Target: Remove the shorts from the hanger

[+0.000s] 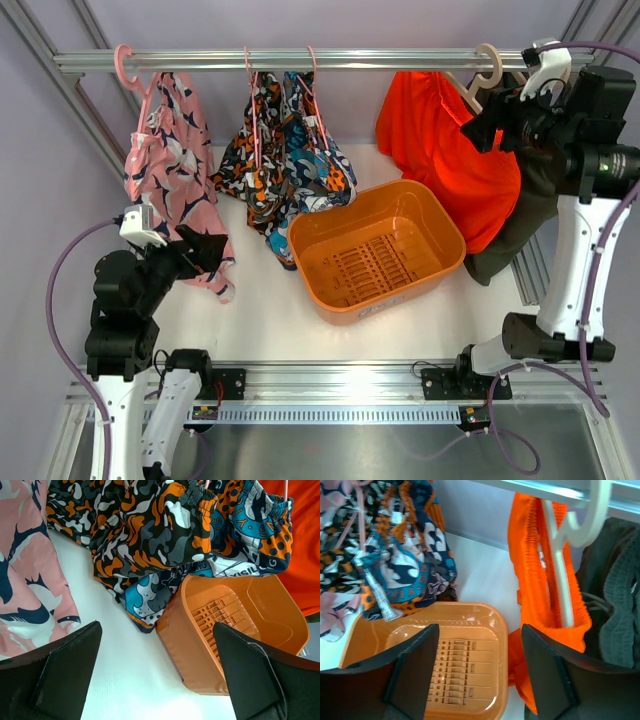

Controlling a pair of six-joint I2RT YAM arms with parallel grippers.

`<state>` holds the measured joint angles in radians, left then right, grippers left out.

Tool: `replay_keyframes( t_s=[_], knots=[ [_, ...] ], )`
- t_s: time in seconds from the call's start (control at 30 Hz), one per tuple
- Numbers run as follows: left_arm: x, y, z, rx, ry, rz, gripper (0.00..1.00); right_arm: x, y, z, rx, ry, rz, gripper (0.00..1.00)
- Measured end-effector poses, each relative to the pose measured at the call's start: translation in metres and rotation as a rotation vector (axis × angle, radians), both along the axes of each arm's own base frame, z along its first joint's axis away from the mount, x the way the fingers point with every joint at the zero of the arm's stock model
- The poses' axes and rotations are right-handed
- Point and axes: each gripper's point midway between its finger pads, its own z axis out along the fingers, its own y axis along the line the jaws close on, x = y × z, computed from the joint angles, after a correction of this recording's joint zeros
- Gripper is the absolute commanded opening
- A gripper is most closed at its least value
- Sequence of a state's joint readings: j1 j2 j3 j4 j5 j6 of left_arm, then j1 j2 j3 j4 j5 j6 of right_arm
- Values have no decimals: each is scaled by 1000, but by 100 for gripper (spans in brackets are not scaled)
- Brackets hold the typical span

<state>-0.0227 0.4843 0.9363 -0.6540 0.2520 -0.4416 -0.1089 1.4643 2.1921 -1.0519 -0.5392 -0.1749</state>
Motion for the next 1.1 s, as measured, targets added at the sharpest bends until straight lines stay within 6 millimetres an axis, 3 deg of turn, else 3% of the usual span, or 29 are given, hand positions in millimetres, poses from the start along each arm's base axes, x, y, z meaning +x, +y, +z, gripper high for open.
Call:
replay_keyframes(
  t_s=[0.03, 0.13, 0.3, 0.63, 1.1],
  knots=[
    [0, -1, 0, -4, 2, -1, 99, 9, -5, -4, 1, 12, -9, 60],
    [1, -2, 3, -20, -4, -5, 99, 33, -26, -15, 1, 43, -34, 49],
    [5, -6, 6, -53, -8, -17, 99, 56, -51, -33, -47, 57, -38, 49],
    [19, -13, -4, -74, 46, -45, 99, 85, -54, -33, -147, -51, 43, 48],
    [20, -14, -9, -88, 59, -49, 99, 112, -54, -63, -137, -43, 96, 45]
  ],
)
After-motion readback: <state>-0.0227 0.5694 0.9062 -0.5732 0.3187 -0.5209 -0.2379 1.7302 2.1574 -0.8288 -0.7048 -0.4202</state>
